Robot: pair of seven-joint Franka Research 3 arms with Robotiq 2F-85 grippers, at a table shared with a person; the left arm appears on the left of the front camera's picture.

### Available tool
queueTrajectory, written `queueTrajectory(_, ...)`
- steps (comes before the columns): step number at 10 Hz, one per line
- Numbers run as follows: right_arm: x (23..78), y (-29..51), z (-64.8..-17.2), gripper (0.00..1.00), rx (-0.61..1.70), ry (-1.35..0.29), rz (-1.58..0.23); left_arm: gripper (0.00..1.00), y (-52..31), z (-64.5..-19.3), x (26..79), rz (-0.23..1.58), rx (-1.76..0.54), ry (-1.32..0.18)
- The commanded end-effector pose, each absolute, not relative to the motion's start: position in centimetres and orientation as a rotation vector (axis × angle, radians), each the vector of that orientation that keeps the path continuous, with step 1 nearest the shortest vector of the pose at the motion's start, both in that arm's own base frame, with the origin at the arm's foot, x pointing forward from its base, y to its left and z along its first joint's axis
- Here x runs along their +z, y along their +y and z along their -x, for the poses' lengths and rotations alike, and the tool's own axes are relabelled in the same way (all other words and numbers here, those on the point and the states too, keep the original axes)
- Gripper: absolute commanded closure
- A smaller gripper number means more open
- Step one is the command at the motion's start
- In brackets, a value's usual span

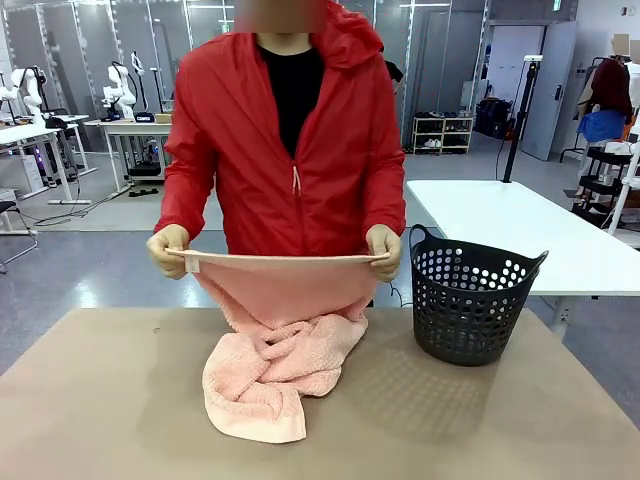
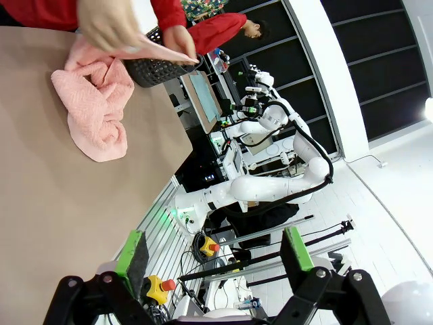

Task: Fold the towel.
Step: Grab the top end of the 100 cm Hotel Towel extended by the human.

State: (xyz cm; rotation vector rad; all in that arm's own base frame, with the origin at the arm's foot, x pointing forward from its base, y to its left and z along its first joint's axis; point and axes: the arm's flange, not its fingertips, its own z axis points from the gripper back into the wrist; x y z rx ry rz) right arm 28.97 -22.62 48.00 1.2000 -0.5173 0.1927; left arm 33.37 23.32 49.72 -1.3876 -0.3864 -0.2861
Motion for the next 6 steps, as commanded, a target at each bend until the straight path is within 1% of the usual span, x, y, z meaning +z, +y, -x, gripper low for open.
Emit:
queueTrajectory(1, 48.09, -22.72, -29.01, 0.0, 0.208, -0.538, -1.206, 0.0, 23.34, -32.9, 49.86, 1.383, -0.305, -0.376)
queueTrajectory(6, 48.09, -22.72, -29.01, 0.0, 0.208, -0.538, -1.206, 0.0, 23.34, -32.9, 49.86, 1.383, -0.305, -0.376)
